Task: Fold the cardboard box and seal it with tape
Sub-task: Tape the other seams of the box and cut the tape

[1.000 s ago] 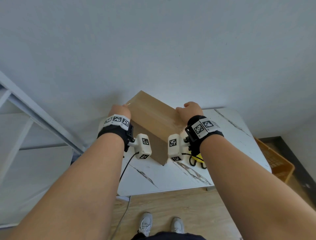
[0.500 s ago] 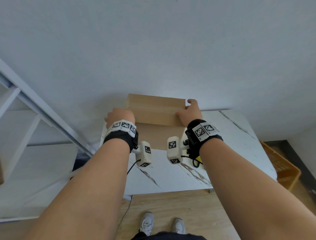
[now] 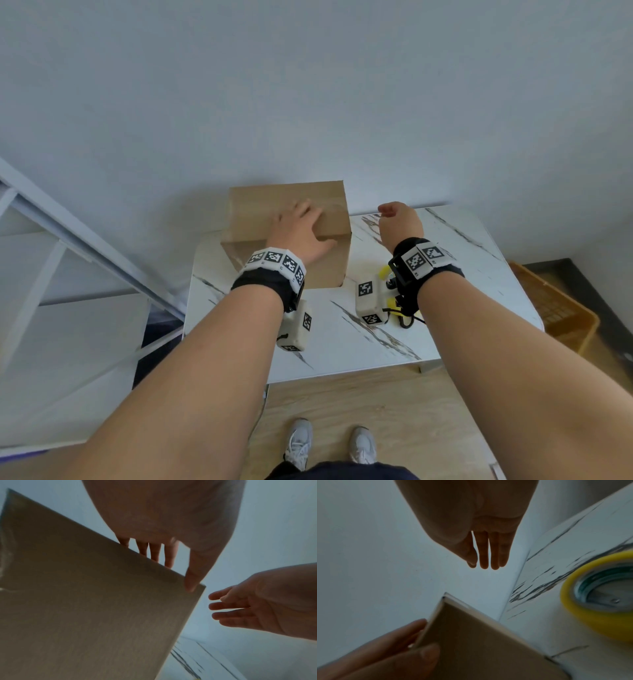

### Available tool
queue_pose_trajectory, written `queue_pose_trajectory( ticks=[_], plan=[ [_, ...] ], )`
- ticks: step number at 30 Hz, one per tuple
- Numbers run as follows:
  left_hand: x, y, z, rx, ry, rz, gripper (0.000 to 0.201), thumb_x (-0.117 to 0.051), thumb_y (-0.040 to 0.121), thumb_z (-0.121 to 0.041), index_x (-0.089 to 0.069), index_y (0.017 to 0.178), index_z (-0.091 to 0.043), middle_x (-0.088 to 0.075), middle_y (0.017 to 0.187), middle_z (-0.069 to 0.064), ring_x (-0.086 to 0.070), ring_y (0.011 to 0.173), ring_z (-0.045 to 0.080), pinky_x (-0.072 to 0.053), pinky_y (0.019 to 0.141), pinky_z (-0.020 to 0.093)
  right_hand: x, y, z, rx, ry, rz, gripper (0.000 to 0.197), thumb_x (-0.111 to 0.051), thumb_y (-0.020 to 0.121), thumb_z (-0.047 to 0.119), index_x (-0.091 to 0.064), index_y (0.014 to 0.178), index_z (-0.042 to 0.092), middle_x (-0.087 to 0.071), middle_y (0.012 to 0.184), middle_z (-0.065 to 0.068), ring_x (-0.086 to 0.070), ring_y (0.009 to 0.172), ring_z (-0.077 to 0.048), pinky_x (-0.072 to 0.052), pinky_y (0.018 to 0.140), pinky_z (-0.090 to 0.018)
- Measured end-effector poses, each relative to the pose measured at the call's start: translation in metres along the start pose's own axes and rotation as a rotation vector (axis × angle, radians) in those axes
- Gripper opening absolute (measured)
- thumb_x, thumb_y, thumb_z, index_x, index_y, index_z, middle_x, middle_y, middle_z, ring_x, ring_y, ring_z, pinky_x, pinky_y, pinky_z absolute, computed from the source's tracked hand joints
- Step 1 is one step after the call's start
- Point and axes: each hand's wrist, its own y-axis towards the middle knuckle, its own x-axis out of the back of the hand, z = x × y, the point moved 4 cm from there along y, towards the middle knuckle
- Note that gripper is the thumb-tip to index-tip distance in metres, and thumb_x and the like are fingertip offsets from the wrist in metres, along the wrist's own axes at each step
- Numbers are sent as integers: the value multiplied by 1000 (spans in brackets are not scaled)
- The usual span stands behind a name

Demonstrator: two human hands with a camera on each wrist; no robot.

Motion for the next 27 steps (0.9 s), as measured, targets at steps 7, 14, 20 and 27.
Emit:
queue_pose_trajectory(
  ticks=[7,14,20,27],
  plan=[
    [-26,3,-18,92,115,-176,66,-54,85,-35,-27,144,-29,-19,157,2,-9,147,25,-3,119,51,4,-5,-81,-125,-163,93,42,-41,87,2,-63,119,19,-65,119,-6,-57,91,-22,-42,75,-26],
    [-42,2,-33,156,212,-289,67,-49,82,-34,-28,144,-21,-20,157,9,-10,147,29,-3,118,54,-28,-14,-131,-138,-494,354,38,-48,93,13,-54,131,12,-62,122,-7,-61,103,-25,-44,73,-29],
    [-46,1,-35,183,232,-318,69,-51,78,-33,-31,143,-20,-24,155,8,-13,146,30,-5,118,54,-44,-14,-141,-135,-617,460,30,-51,92,14,-59,120,11,-63,95,-6,-57,79,-24,-45,66,-30],
    [-36,1,-35,160,149,-251,76,-48,80,-24,-18,150,-21,-8,160,1,-4,149,19,-1,120,48,-37,-17,-140,-120,-558,438,41,-48,88,3,-57,127,14,-64,113,-8,-60,96,-27,-47,72,-32]
  ],
)
